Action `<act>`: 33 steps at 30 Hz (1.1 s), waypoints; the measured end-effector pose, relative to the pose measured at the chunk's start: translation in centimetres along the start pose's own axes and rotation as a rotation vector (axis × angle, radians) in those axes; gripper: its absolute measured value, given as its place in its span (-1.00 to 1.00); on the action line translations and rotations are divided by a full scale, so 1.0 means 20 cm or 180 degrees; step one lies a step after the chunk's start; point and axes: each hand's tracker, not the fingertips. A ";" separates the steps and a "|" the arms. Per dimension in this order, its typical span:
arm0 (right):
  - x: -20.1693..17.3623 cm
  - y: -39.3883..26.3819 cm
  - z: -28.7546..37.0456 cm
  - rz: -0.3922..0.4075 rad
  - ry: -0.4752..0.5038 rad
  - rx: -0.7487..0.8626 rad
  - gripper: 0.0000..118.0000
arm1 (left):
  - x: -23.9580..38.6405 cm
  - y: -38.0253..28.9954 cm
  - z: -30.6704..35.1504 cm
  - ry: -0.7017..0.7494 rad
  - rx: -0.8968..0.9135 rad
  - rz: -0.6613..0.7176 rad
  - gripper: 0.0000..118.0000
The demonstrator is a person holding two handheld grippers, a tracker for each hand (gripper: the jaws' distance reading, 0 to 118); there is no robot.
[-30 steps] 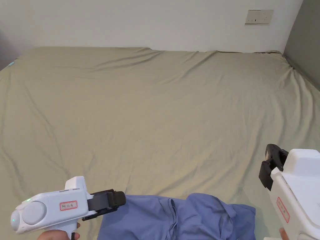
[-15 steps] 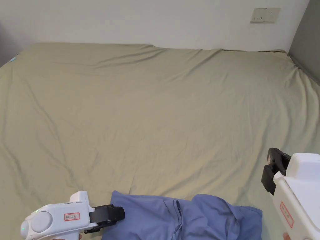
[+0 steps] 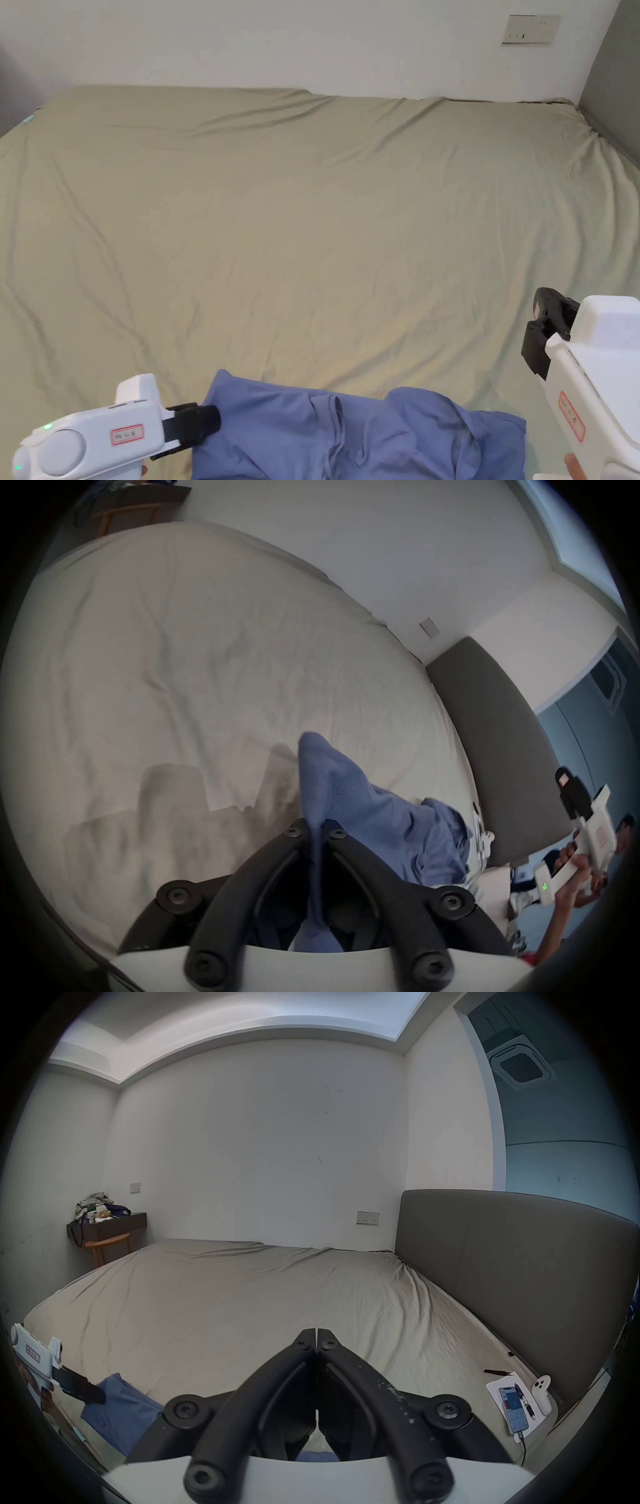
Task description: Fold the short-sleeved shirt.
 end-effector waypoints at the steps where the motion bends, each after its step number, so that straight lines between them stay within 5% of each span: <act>1: 0.00 0.00 0.00 -0.0007 0.0011 0.0004 -0.98 | -0.03 0.01 0.05 -0.0070 0.0053 0.0156 -0.90; 7: -0.02 0.01 -0.01 -0.0003 0.0094 0.0032 -0.98 | -0.04 0.09 0.27 0.0322 0.0191 0.0018 -0.90; 15: 0.01 0.01 0.01 -0.0046 0.0108 0.0055 -0.98 | 0.43 0.12 0.33 0.0250 0.0182 -0.0526 -0.90; 25: 0.13 0.00 0.06 -0.0112 0.0024 0.0101 -0.98 | 1.16 -0.11 -0.10 -0.0241 -0.0328 -0.1705 -0.90; 33: 0.26 -0.02 0.11 -0.0151 -0.0154 0.0109 -0.98 | 1.39 -0.41 -0.53 -0.0204 -0.0787 -0.1825 -0.89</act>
